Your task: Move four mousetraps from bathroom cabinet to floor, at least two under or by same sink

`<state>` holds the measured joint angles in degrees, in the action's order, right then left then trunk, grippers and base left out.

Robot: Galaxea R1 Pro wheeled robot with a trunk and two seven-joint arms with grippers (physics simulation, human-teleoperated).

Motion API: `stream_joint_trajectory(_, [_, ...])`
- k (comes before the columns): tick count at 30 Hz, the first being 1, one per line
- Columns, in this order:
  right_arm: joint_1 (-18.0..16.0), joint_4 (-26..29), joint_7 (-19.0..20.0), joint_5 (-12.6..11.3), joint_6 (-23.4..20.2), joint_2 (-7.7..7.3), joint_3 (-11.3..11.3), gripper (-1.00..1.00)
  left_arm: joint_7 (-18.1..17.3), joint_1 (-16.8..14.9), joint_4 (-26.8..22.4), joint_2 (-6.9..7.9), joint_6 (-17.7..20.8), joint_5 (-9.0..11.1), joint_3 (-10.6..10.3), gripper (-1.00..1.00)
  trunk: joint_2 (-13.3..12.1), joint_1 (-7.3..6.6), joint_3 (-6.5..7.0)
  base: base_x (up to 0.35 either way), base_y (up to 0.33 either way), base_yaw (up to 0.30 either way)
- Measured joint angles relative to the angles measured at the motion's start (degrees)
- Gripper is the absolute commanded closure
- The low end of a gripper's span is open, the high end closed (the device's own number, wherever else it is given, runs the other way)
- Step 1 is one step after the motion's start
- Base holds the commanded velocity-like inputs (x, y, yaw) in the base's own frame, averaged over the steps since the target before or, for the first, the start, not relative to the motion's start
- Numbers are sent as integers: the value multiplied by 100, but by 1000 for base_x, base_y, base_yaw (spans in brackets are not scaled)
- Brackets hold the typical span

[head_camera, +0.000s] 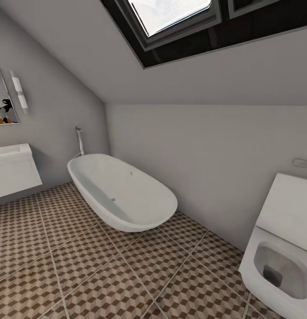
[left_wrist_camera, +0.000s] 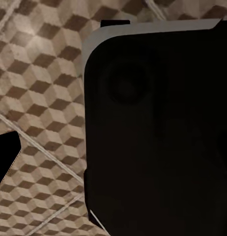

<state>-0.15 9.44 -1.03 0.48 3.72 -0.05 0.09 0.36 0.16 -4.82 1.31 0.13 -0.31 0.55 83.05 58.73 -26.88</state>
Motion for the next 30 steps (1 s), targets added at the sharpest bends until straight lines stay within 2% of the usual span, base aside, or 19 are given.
stream_joint_trajectory(3, [-5, 98, -20, 0, -97, -18, 3, -100, 89, 0, -98, 65, -57, 10, 2, -100, 0, 0, 0, 0, 0, 0])
stream_joint_trajectory(4, [-5, 521, -19, -1, -333, -22, 4, -100, 232, 3, -475, 80, -99, 13, 4, -100, 0, 0, -1, 0, 0, 0])
stream_joint_trajectory(5, [-6, 1336, -17, -3, -332, -25, 8, -100, 271, 2, -1272, 95, -167, 15, 1, -100, 0, 0, -1, 0, 0, 0])
stream_joint_trajectory(6, [-7, 2453, -15, -4, -311, -27, 11, -100, 298, 1, -2368, 108, -251, 20, 1, -100, 0, 0, -1, 0, 0, 0])
stream_joint_trajectory(7, [-13, 3564, -14, -1, -278, -28, 15, -100, 316, -3, -3230, 119, -348, 21, 3, -100, 0, 0, 3, 0, 0, 0])
stream_joint_trajectory(9, [-8, 3680, -11, -9, -121, -28, 21, -100, 359, 1, -3116, 155, -683, 34, 3, -100, 0, 0, 0, 0, 0, 0])
stream_joint_trajectory(10, [-9, 3726, -9, -13, 172, -24, 32, -100, 392, 1, -2901, 195, -1212, 44, -3, -100, 0, 0, 0, 0, 0, 0])
stream_joint_trajectory(13, [-9, 3695, -8, -15, 313, -13, 36, -100, 405, 1, -2749, 201, -1491, 46, -11, -100, 0, 0, 0, 0, 0, 0])
stream_joint_trajectory(21, [-9, 3517, -6, -19, 405, -1, 38, -100, 407, 0, -2571, 203, -1665, 54, -16, -100, 0, 0, 0, 0, 0, 0])
stream_joint_trajectory(25, [-9, 3476, -7, -21, 425, 5, 37, -100, 400, 1, -2202, 170, -1773, 56, -4, -100, 0, 0, 0, 0, 0, 0])
stream_joint_trajectory(30, [-9, 3465, -8, -17, 429, -1, 31, -100, 399, 0, -2120, 160, -1846, 56, -1, -100, 0, 0, 0, 0, 0, 0])
